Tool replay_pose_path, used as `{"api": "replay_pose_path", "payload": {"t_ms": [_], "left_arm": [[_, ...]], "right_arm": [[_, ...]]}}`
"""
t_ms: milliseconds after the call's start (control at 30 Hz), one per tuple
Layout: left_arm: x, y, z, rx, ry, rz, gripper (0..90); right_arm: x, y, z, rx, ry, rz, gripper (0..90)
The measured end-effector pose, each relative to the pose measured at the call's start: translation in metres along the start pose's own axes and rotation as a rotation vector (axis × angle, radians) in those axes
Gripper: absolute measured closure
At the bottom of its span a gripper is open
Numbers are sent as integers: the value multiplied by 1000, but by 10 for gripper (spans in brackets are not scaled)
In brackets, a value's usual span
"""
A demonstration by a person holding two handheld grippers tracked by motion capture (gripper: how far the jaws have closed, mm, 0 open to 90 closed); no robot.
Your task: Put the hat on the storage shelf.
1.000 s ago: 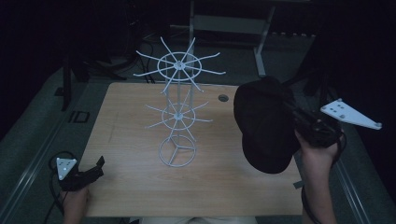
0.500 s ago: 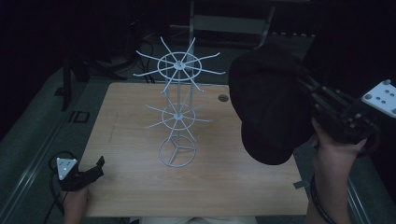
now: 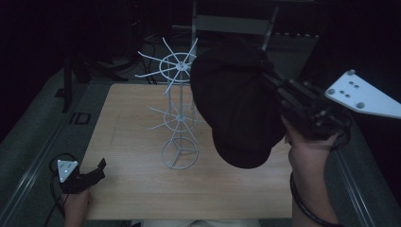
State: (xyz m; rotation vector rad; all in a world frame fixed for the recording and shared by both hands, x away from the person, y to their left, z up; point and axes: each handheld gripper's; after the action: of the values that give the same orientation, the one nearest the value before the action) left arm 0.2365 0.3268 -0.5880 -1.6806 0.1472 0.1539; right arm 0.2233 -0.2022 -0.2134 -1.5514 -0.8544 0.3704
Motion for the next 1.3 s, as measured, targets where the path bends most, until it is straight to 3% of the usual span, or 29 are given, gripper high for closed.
{"api": "replay_pose_path", "payload": {"t_ms": [133, 300, 433, 600, 1000, 1300], "left_arm": [[0, 0, 0, 1, 1, 0, 15], [0, 0, 1, -2, 2, -2, 14], [0, 0, 1, -4, 4, -4, 14], [0, 0, 1, -4, 3, -2, 15], [0, 0, 1, -2, 2, -2, 15], [0, 0, 1, -5, 4, -2, 15]], "right_arm": [[21, -2, 14, -3, -36, -6, 831], [33, -1, 27, -30, -63, 3, 831], [42, 10, 35, -68, -102, 47, 830], [47, 29, 37, -65, -133, 104, 829], [43, 67, 33, 26, -206, 152, 806], [40, 92, 25, 84, -199, 178, 696]]}}
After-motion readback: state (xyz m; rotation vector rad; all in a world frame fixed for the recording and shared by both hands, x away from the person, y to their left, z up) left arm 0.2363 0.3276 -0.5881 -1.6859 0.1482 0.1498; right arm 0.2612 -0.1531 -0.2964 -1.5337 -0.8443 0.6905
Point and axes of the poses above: each handheld gripper's, and its own axes: x roughly forward along the jaws, y roughly out of its underside, z roughly to its left, and after that the axes turned 9 degrees about -z, right-handed
